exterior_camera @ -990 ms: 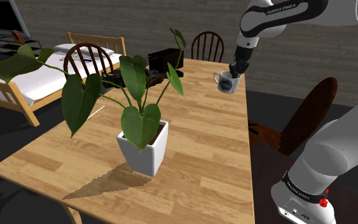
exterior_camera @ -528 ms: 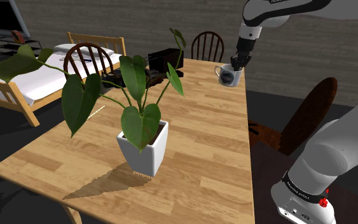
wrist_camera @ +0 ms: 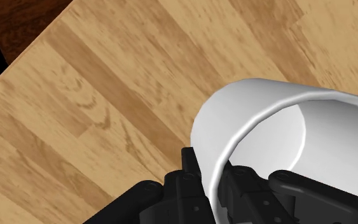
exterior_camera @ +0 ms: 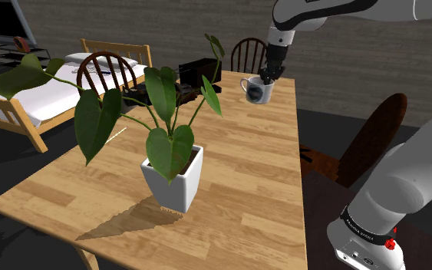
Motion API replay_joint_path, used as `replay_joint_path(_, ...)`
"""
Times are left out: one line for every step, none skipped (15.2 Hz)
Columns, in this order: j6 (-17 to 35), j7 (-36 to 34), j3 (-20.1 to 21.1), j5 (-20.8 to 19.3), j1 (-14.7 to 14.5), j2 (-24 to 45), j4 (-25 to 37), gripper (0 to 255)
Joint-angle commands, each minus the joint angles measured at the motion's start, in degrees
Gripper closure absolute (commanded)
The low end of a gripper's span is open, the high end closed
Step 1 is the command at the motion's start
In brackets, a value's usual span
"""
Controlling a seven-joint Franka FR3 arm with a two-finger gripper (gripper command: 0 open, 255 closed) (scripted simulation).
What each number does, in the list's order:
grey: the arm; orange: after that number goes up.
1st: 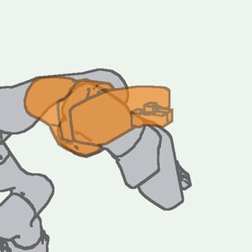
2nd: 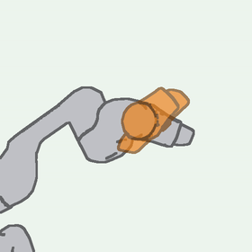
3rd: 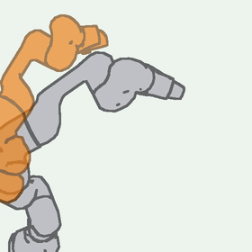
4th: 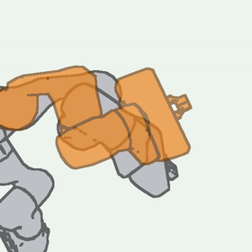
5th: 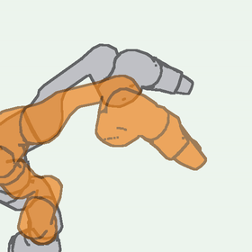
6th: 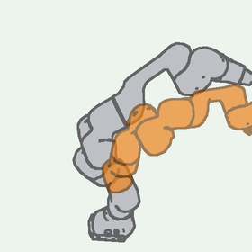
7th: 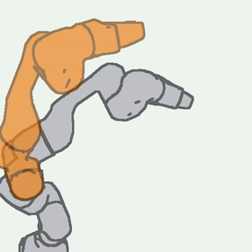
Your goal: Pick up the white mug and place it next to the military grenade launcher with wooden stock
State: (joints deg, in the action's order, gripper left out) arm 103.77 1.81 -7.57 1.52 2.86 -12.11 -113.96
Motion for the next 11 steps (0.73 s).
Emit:
replay_joint_path(-0.23,-1.97,1.18,0.5,-0.92,2.52,2.84,255)
replay_joint_path(-0.25,-3.06,1.83,0.7,-1.43,3.7,4.09,255)
replay_joint_path(-0.31,-4.15,2.46,0.86,-1.93,4.93,5.42,255)
replay_joint_path(-0.39,-5.23,3.07,1.0,-2.44,6.21,6.82,255)
replay_joint_path(-0.5,-6.3,3.67,1.11,-2.94,7.52,8.29,255)
replay_joint_path(-0.65,-7.36,4.25,1.19,-3.43,8.88,9.85,255)
replay_joint_path(-0.84,-8.41,4.79,1.25,-3.94,10.28,11.48,255)
replay_joint_path(-1.06,-9.45,5.33,1.28,-4.44,11.73,13.2,255)
replay_joint_path(-1.33,-10.49,5.85,1.28,-4.94,13.23,15.01,255)
replay_joint_path(-1.64,-11.51,6.35,1.26,-5.45,14.77,16.92,255)
replay_joint_path(-2.0,-12.53,6.82,1.21,-5.96,16.37,18.92,255)
